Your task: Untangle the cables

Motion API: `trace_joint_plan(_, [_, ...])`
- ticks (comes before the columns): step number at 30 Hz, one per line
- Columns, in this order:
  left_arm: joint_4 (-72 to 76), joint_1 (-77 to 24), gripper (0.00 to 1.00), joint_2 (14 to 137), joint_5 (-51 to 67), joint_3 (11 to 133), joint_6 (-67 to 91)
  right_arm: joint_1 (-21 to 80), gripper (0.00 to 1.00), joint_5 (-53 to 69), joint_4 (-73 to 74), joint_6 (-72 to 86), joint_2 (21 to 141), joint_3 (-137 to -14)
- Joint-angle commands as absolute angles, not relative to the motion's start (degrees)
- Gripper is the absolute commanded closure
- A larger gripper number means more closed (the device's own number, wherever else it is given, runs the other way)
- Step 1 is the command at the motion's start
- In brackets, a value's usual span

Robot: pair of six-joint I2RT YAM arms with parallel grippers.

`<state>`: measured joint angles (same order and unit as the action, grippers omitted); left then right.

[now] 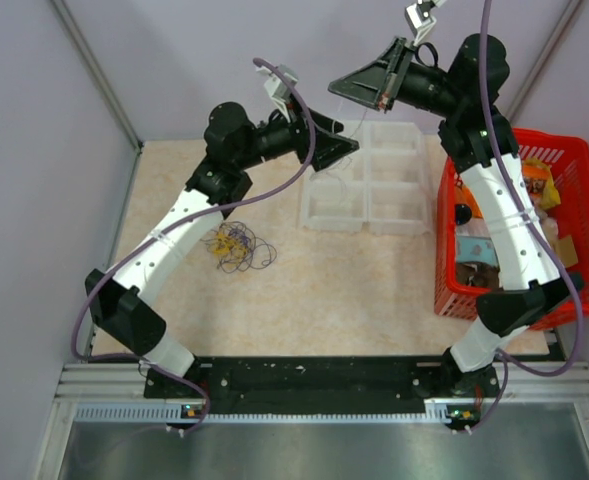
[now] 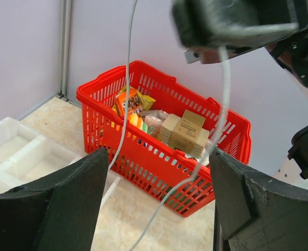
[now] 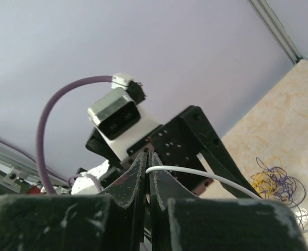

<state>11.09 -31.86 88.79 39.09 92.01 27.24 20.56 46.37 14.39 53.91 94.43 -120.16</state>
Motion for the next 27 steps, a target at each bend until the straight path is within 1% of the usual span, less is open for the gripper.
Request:
trace_joint_plan(1, [14.42, -33.48, 0.20, 92.10, 39.90, 95.53, 26.98, 20.21, 1.00, 47.46, 7.57, 58.53, 91.32, -119.18])
trace_joint_plan(4, [13.89, -34.10, 0.24, 93.42, 38.85, 96.06, 26.19, 20.30, 1.00, 48.34, 4.93, 61.60, 91.41, -119.00])
trace_joint_plan(7, [13.63, -34.10, 0.33, 93.87, 36.04, 96.15, 24.53, 20.21, 1.00, 48.87, 2.64, 63.72, 90.53, -116.90])
trace_joint_plan(9, [13.18, -34.19, 0.35, 93.61, 33.06, 95.98, 23.21, 20.21, 1.00, 48.96, 1.85, 64.25, 89.83, -115.84])
trace_joint_plan(10, [13.10, -34.02, 0.34, 93.34, 32.09, 95.72, 22.68, 20.13, 1.00, 48.87, 1.76, 64.34, 89.65, -115.58])
trace_joint_plan(12, [13.18, -34.10, 0.23, 92.90, 30.68, 95.19, 21.89, 20.13, 1.00, 49.30, 1.41, 65.03, 89.56, -115.31])
trace_joint_plan(14, [13.10, -34.19, 0.17, 91.94, 28.84, 94.05, 21.45, 20.30, 1.00, 49.39, 1.23, 65.39, 89.39, -114.96])
trace_joint_plan(15, [13.79, -34.19, 0.16, 91.32, 28.05, 93.00, 20.92, 20.13, 1.00, 49.31, 1.32, 65.56, 89.30, -114.87])
trace_joint_plan(17, [11.19, -34.63, 0.16, 91.05, 25.16, 92.81, 18.21, 20.22, 1.00, 49.04, 0.80, 66.53, 89.30, -114.87])
trace_joint_plan(20, [7.74, -34.80, 0.22, 89.40, 22.25, 92.82, 14.51, 20.13, 1.00, 48.87, 0.53, 67.50, 89.82, -115.75])
trace_joint_plan(21, [8.00, -34.80, 0.22, 88.25, 21.11, 91.77, 14.24, 20.13, 1.00, 48.52, 0.53, 67.59, 89.74, -115.84])
trace_joint_plan(22, [10.61, -34.89, 0.20, 87.02, 21.44, 89.93, 15.02, 20.13, 1.00, 48.52, 0.44, 67.94, 89.82, -116.10])
trace_joint_plan(23, [13.42, -34.81, 0.17, 86.84, 23.19, 88.61, 16.16, 20.30, 1.00, 48.78, 0.53, 68.55, 90.17, -116.10])
trace_joint_plan(24, [14.93, -34.89, 0.18, 87.71, 25.29, 88.94, 17.04, 20.30, 1.00, 48.95, -1.21, 69.16, 90.09, -115.58])
trace_joint_plan(27, [15.64, -34.81, 0.24, 93.67, 33.29, 96.13, 21.52, 20.21, 1.00, 48.61, -4.48, 71.45, 89.74, -113.56])
